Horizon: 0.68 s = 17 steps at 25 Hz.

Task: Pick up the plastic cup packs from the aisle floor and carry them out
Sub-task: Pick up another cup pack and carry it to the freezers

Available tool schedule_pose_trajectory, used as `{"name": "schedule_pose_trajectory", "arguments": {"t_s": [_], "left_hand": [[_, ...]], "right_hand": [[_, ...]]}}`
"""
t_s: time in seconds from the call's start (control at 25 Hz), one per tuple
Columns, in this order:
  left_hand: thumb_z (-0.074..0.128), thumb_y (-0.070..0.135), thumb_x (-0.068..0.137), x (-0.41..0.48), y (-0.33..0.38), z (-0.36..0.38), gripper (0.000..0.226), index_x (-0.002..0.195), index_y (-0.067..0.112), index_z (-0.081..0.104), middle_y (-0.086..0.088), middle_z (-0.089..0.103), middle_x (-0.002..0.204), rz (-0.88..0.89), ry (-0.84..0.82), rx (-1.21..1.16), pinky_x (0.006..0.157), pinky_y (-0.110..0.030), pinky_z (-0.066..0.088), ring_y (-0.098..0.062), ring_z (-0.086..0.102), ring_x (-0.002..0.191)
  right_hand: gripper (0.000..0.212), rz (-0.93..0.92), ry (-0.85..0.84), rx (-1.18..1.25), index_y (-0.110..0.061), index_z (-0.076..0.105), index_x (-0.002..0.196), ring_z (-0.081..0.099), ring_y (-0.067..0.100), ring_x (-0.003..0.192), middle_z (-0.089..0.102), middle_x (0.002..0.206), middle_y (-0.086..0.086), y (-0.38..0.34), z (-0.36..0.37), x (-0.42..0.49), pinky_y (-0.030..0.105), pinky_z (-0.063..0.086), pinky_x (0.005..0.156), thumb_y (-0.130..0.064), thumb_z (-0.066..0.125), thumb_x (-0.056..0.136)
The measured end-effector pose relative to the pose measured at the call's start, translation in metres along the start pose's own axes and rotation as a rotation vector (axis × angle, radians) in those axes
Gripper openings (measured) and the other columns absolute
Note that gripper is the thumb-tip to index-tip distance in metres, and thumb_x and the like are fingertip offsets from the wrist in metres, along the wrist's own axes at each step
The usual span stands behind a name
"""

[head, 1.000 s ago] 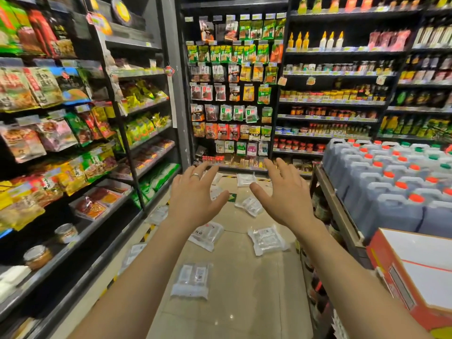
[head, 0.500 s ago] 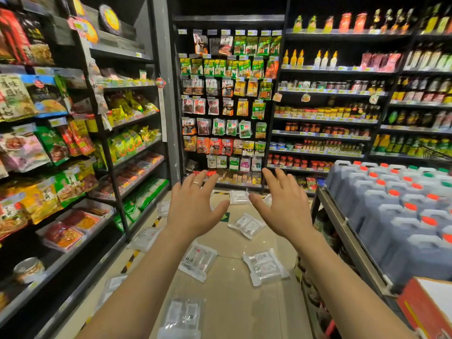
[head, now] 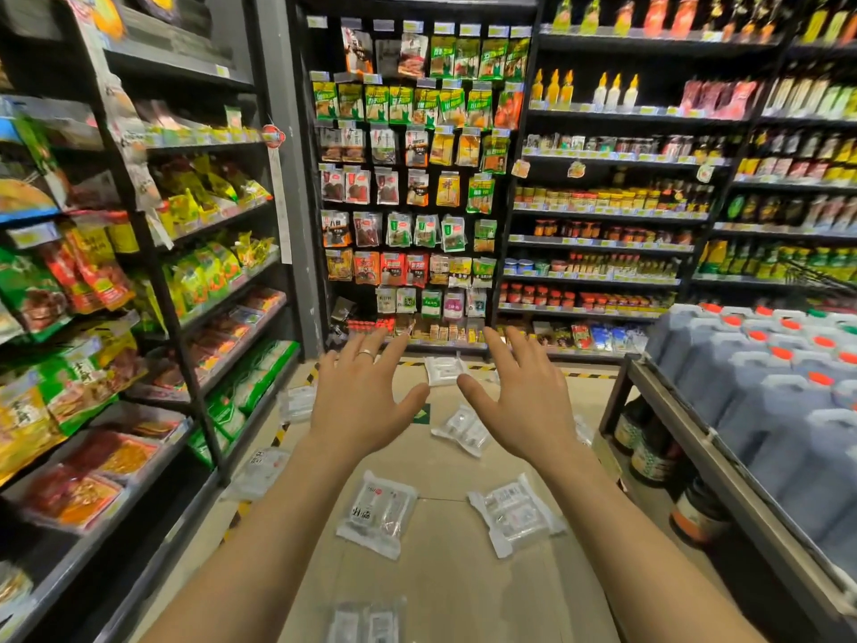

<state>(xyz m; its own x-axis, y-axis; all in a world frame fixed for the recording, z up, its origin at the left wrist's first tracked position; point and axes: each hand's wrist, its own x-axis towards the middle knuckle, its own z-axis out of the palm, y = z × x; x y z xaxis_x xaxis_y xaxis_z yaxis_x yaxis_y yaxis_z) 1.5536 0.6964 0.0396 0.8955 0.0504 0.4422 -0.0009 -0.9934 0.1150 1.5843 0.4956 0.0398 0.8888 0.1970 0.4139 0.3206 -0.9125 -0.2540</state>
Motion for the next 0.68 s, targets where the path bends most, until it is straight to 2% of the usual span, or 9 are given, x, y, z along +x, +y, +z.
{"name": "schedule_pose_trajectory", "arguments": {"t_s": [0.2, 0.32, 0.48, 0.68], "left_hand": [[0.037, 0.069, 0.09, 0.024, -0.034, 0.04, 0.073, 0.152, 0.033, 0.027, 0.002, 0.027, 0.16, 0.0, -0.031, -0.022, 0.116, -0.047, 0.022, -0.023, 0.022, 0.147], [0.029, 0.071, 0.082, 0.035, -0.053, 0.074, 0.078, 0.15, 0.032, 0.032, 0.002, 0.031, 0.158, -0.02, -0.095, -0.045, 0.115, -0.048, 0.024, -0.024, 0.025, 0.145], [0.026, 0.071, 0.079, 0.046, -0.084, 0.129, 0.083, 0.151, 0.031, 0.031, -0.002, 0.029, 0.159, -0.041, -0.2, -0.058, 0.115, -0.051, 0.023, -0.026, 0.023, 0.146], [0.016, 0.076, 0.074, 0.085, -0.129, 0.218, 0.093, 0.151, 0.027, 0.032, -0.005, 0.033, 0.157, -0.066, -0.329, -0.025, 0.113, -0.05, 0.028, -0.027, 0.028, 0.144]], "right_hand": [[0.072, 0.023, -0.033, -0.015, -0.037, 0.012, 0.154, 0.01, 0.028, 0.149, 0.012, 0.163, 0.0, -0.005, 0.043, 0.029, 0.048, 0.02, 0.117, -0.069, 0.03, 0.092], [0.074, 0.029, -0.06, -0.009, -0.034, 0.016, 0.154, 0.013, 0.028, 0.149, 0.015, 0.163, 0.002, 0.0, 0.083, 0.047, 0.048, 0.022, 0.116, -0.071, 0.029, 0.092], [0.071, 0.04, -0.122, 0.057, -0.032, 0.02, 0.154, 0.015, 0.029, 0.148, 0.017, 0.162, 0.003, 0.004, 0.146, 0.067, 0.047, 0.021, 0.115, -0.064, 0.038, 0.094], [0.073, 0.086, -0.294, 0.093, -0.031, 0.019, 0.155, 0.015, 0.031, 0.148, 0.017, 0.162, 0.004, 0.011, 0.253, 0.106, 0.048, 0.022, 0.116, -0.067, 0.035, 0.092]]}}
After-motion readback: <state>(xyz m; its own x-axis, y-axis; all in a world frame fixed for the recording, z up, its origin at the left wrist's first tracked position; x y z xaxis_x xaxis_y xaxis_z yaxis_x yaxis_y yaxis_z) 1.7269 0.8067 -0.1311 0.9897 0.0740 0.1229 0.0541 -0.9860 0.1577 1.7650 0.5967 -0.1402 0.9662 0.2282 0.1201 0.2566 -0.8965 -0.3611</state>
